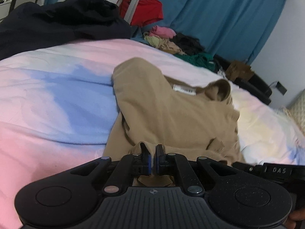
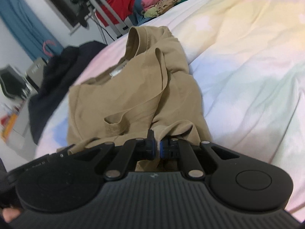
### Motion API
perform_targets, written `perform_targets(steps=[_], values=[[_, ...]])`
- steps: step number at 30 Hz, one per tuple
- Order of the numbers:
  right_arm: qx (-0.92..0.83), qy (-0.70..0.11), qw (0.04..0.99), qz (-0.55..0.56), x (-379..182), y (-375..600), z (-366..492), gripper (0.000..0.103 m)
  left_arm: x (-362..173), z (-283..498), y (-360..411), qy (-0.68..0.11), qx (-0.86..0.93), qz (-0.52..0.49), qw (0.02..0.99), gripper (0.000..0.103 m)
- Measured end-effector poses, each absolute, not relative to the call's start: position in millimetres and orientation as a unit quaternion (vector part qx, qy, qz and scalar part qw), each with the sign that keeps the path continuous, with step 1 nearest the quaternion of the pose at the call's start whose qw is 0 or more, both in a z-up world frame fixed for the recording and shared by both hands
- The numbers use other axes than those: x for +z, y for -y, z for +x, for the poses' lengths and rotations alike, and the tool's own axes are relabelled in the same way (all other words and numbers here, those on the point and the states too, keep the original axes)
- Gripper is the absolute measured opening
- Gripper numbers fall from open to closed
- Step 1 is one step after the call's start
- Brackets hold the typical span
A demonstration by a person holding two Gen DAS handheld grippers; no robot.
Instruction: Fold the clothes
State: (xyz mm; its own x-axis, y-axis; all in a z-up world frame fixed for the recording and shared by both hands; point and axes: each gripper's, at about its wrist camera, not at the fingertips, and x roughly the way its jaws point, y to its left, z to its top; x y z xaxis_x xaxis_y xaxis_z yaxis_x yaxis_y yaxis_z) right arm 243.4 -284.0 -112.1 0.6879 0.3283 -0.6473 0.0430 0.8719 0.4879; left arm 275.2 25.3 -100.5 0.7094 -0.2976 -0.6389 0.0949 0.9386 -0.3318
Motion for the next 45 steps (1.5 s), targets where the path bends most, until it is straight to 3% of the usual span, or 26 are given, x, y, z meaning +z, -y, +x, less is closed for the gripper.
perform_targets(steps=[5,6,7,8,9,10,12,15,22,28,37,45], values=[[0.072,-0.386,0.899,0.195,-106,275,238,0.012,-98,266,-19,-0.353,-0.115,-0.102,0.923,0.012],[0.069,-0.384,0.901,0.189,-102,275,234,0.02,-96,263,-19,-0.352,-0.115,-0.102,0.923,0.015],[0.067,-0.38,0.905,0.183,-97,274,230,0.038,-94,261,-19,-0.35,-0.115,-0.102,0.924,0.018],[0.066,-0.37,0.91,0.176,-91,274,225,0.048,-90,257,-19,-0.349,-0.117,-0.102,0.924,0.032],[0.065,-0.355,0.917,0.169,-84,273,218,0.069,-83,251,-19,-0.343,-0.122,-0.103,0.926,0.051],[0.065,-0.339,0.924,0.163,-76,273,211,0.084,-76,245,-19,-0.336,-0.127,-0.105,0.927,0.06],[0.063,-0.308,0.937,0.15,-60,272,195,0.089,-61,228,-18,-0.309,-0.141,-0.105,0.935,0.085],[0.055,-0.269,0.953,0.125,-40,270,167,0.089,-40,199,-14,-0.273,-0.155,-0.083,0.946,0.101],[0.049,-0.234,0.965,0.106,-23,272,117,0.089,-13,138,-2,-0.233,-0.161,-0.015,0.959,0.103],[0.047,-0.215,0.971,0.096,-15,264,94,0.089,-11,104,-5,-0.241,-0.149,-0.021,0.959,0.103],[0.041,-0.223,0.97,0.09,-16,259,94,0.089,-50,90,-12,-0.397,-0.151,-0.093,0.9,0.103],[0.025,-0.241,0.965,0.103,-23,261,98,0.089,-108,121,-48,-0.485,-0.167,-0.273,0.814,0.101]])
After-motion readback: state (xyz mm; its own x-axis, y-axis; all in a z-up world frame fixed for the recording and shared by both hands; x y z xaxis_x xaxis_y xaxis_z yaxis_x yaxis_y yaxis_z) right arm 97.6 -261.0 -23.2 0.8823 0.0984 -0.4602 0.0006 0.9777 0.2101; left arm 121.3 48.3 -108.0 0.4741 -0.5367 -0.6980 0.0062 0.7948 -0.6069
